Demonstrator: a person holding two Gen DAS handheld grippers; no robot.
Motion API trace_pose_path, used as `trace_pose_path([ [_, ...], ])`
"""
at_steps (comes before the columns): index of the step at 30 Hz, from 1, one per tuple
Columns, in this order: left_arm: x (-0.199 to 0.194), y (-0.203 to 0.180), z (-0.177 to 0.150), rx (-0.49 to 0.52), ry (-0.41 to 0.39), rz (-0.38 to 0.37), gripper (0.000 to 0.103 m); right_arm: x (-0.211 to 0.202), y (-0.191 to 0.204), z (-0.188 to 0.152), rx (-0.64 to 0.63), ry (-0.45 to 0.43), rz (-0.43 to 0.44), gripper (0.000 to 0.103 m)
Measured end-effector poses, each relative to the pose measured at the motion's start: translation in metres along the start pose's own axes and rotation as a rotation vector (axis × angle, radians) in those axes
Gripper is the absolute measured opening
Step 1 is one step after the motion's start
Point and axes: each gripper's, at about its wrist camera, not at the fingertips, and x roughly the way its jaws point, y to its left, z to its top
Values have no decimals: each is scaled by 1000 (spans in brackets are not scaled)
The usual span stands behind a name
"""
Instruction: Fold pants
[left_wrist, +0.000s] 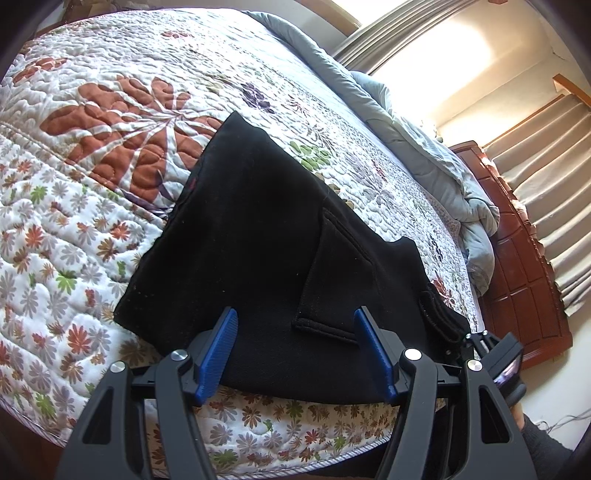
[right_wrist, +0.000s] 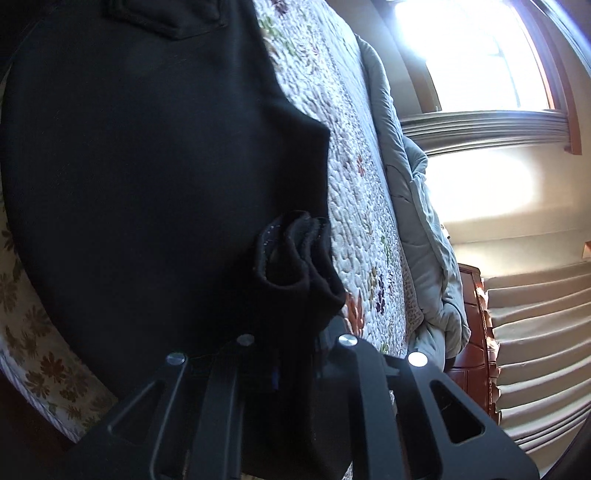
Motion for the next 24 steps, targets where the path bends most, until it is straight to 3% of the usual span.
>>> trace_pose_path([
  [7, 0, 0, 0, 4, 1, 6, 66, -10, -12, -3, 107, 0, 142, 23],
  [11, 1, -1, 0, 6, 3, 9, 66, -35, -42, -18, 244, -27, 376, 32],
  [13, 2, -2, 0, 8, 5, 13, 66, -36, -71, -33, 379, -17, 505, 32],
  [16, 4, -5, 0, 15, 5, 21, 66, -2, -138, -90, 755, 60, 674, 32],
  [19, 5, -5, 0, 19, 10, 24, 66, 41, -170, -150, 959, 180, 642, 28],
  [24, 6, -10, 0, 28, 22, 48, 66, 77, -166, -204, 1032, 303, 635, 27],
])
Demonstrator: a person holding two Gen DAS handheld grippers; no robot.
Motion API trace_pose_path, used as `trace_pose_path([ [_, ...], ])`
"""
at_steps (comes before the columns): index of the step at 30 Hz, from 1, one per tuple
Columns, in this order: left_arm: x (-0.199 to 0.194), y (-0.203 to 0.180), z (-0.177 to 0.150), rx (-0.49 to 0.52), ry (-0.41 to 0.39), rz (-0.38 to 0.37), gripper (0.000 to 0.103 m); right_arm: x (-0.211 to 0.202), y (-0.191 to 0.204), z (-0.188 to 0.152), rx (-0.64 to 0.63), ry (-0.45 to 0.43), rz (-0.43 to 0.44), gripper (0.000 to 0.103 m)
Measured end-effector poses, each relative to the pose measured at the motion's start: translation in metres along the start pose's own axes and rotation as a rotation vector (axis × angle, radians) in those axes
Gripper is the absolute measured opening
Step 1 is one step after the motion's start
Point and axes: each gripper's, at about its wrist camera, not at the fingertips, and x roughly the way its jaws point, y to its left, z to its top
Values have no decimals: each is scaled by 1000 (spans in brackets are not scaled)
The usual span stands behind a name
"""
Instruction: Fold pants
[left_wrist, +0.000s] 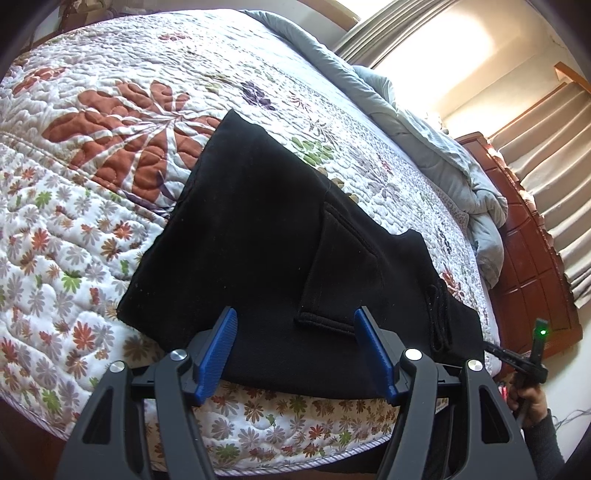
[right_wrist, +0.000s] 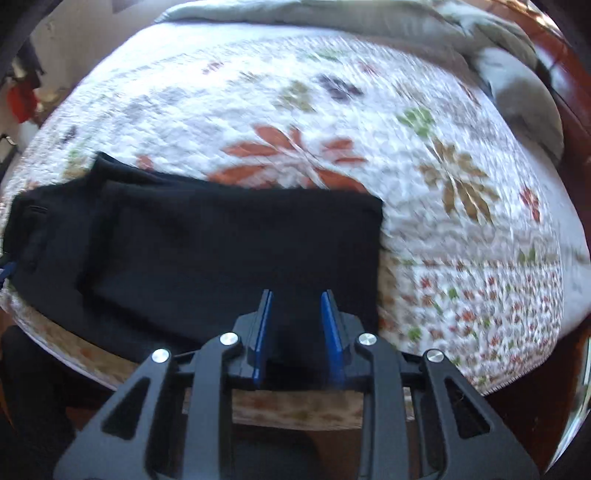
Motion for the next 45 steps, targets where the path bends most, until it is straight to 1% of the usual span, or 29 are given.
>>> trace_pose_path([
  [2, -2, -3, 1, -12, 0, 10, 71, 17, -6, -13, -6, 50, 38, 27],
  [4, -10, -10, 1, -46, -25, 27, 82, 23, 1, -18, -51, 57, 35, 27],
  [5, -15, -13, 1, -63, -39, 38, 84, 21, 3, -19, -69, 51, 42, 28],
  [7, -31, -22, -1, -94, -75, 33, 86, 14, -1, -15, -67, 49, 94, 27],
  [8, -37, -24, -2, -103, -89, 37, 87, 6, -9, -8, -38, 35, 138, 26],
  [9, -46, -28, -4, -114, -111, 45, 89, 0, -18, -1, -14, 19, 161, 26],
  [10, -51, -31, -5, -121, -127, 52, 91, -5, -26, 5, 1, 8, 167, 26],
  [12, -59, -33, -11, -167, -160, 67, 92, -8, -42, 24, 45, -16, 195, 28],
  [15, -56, -25, -22, -266, -154, 65, 92, 8, -56, 50, 87, -17, 268, 28],
  [16, -53, -23, -25, -296, -147, 64, 92, 18, -60, 59, 96, -3, 289, 29],
  [17, -50, -20, -29, -322, -141, 65, 92, 30, -61, 60, 112, 29, 308, 29],
  [18, -46, -17, -33, -354, -135, 59, 92, 40, -62, 63, 117, 61, 315, 28],
  [19, -44, -15, -36, -382, -134, 43, 92, 50, -63, 65, 121, 95, 313, 25],
  [20, -44, -11, -39, -415, -134, 20, 92, 56, -62, 66, 119, 118, 310, 25],
  [21, -43, -6, -42, -456, -139, -9, 92, 56, -61, 69, 109, 125, 311, 26],
  [22, -45, -1, -44, -487, -150, -30, 92, 50, -58, 73, 90, 132, 312, 30],
  [25, -54, 20, -45, -591, -214, -81, 92, 32, -50, 87, 36, 121, 308, 32],
  [27, -51, 30, -43, -620, -217, -90, 92, 9, -33, 99, -40, 107, 307, 38],
  [29, -47, 36, -40, -632, -212, -103, 92, -9, -9, 115, -131, 106, 344, 55],
  [30, -45, 39, -40, -642, -213, -119, 92, -15, 5, 125, -175, 108, 370, 58],
  [31, -43, 43, -39, -658, -215, -146, 92, -25, 29, 136, -240, 109, 423, 65],
  [32, -40, 45, -38, -675, -218, -172, 92, -33, 43, 141, -283, 116, 463, 73],
  [33, -38, 49, -38, -695, -229, -200, 92, -40, 66, 148, -341, 128, 502, 75],
  [35, -34, 55, -35, -712, -243, -227, 92, -49, 117, 161, -463, 147, 540, 77],
  [37, -28, 61, -33, -724, -235, -208, 92, -54, 172, 172, -585, 170, 565, 80],
  [38, -24, 64, -33, -736, -228, -193, 92, -56, 191, 174, -624, 178, 571, 81],
  [41, -16, 67, -32, -752, -219, -199, 92, -55, 258, 183, -767, 212, 584, 82],
  [43, -10, 66, -31, -742, -222, -198, 92, -46, 306, 190, -860, 241, 582, 82],
  [45, -4, 64, -27, -727, -225, -202, 91, -37, 339, 196, -920, 262, 574, 82],
])
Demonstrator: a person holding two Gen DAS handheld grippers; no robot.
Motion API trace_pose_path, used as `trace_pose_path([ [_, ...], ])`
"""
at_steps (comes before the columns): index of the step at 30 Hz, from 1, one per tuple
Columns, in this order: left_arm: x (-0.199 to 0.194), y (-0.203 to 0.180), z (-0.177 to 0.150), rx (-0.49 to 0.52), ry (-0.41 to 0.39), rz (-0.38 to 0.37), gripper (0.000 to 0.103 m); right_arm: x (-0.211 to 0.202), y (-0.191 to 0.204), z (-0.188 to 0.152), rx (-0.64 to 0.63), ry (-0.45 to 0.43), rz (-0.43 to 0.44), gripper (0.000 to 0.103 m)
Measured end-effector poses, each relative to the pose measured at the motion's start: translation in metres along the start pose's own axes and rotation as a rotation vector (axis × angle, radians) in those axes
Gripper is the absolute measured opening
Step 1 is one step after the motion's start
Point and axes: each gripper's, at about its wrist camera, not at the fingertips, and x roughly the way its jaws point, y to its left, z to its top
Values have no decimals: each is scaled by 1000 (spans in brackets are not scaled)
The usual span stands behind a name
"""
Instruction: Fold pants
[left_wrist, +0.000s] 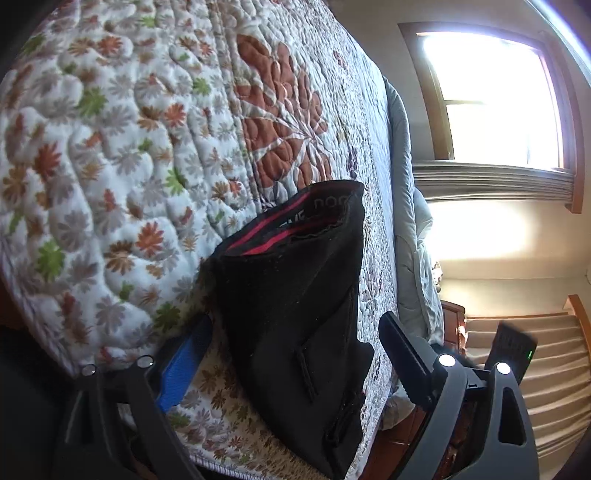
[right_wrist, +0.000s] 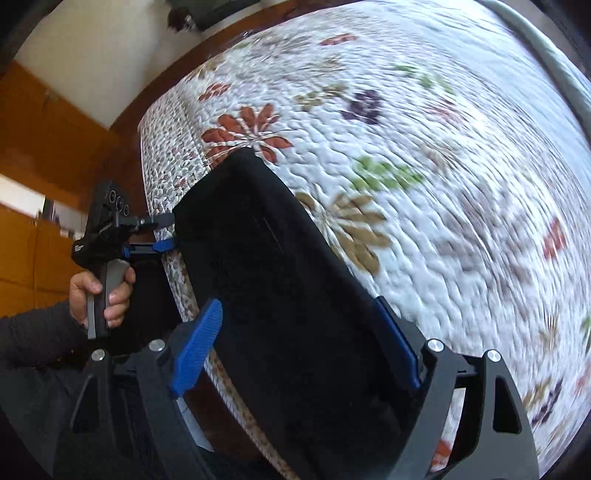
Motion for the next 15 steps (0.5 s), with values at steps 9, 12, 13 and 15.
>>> trace_pose_path([
  [9, 10, 12, 0, -2, -29, 8, 63, 92, 27, 117, -201, 196, 51, 89],
  [12, 10, 22, 1, -28, -20, -17, 61, 129, 35, 139, -276, 255, 53, 89],
  [13, 11, 22, 1, -26, -12, -26, 65, 140, 37, 144, -294, 276, 65, 89],
  [15, 11, 23, 2, -15, 2, -58, 71, 157, 40, 152, -314, 310, 100, 89],
])
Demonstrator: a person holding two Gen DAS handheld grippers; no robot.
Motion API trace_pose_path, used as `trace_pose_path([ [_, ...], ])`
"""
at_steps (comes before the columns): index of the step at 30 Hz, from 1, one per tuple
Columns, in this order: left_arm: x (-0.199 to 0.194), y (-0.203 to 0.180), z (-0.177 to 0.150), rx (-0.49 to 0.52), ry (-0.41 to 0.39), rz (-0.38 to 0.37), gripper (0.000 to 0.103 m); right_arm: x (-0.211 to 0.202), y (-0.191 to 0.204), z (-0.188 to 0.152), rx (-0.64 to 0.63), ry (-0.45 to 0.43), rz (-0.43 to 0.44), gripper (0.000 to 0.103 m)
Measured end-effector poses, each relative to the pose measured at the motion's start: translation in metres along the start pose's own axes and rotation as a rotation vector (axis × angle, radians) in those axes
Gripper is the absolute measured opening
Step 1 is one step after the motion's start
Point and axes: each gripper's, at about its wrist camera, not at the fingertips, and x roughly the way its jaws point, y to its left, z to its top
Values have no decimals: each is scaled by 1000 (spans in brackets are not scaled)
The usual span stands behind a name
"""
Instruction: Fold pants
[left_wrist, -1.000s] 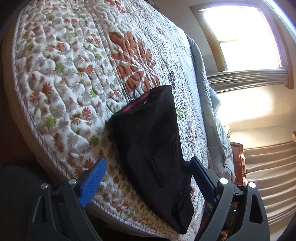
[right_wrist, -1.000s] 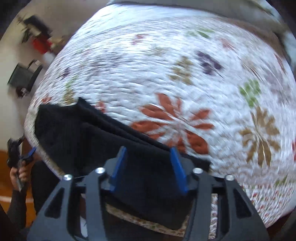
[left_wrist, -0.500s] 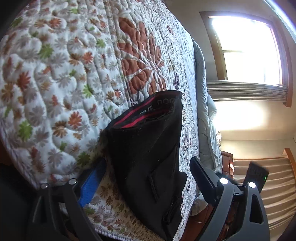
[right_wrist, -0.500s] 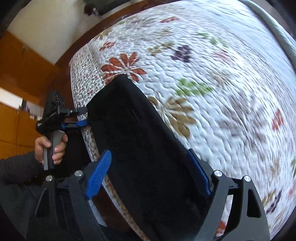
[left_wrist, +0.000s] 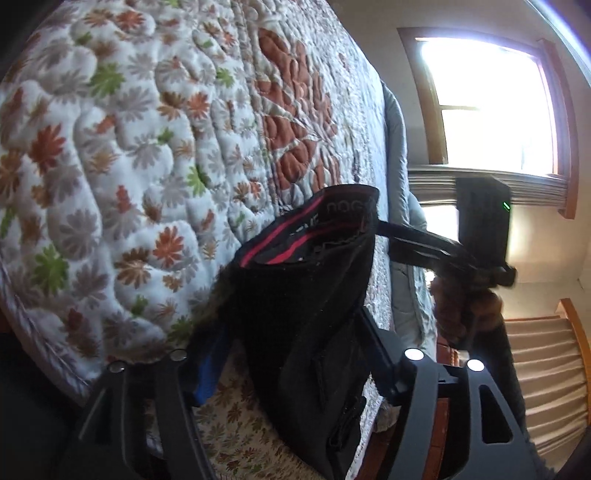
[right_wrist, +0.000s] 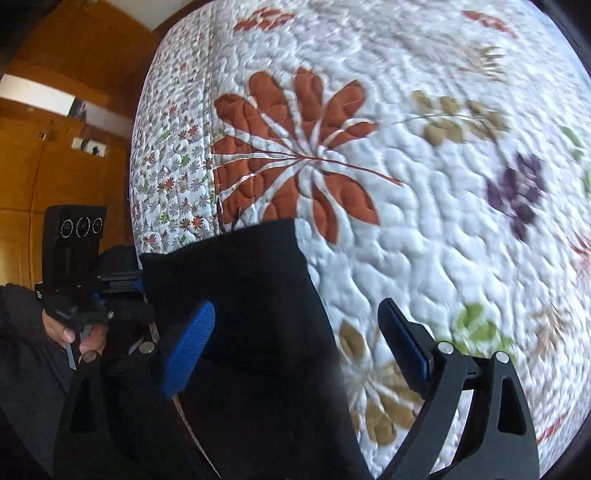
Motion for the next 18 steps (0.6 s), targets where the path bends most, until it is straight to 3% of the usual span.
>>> trace_pose_path([
  [6, 2, -2, -3, 44, 0, -15, 78, 33, -2, 23, -54, 82, 160, 89],
  [7, 6, -9, -3, 48, -1, -14, 79, 37, -2, 24, -60, 94, 178, 84],
  [10, 7, -14, -5, 50, -6, -15, 79, 38, -12, 24, -43, 114, 255, 45],
  [11, 6, -14, -6, 41, -8, -16, 79, 34, -15, 22, -41, 110, 262, 41],
  [14, -3, -15, -5, 33, -14, 18, 79, 25, -15, 19, -55, 98, 286, 39],
  [18, 4, -20, -3, 27, -36, 32, 94, 23, -18, 16, -45, 93, 295, 39],
])
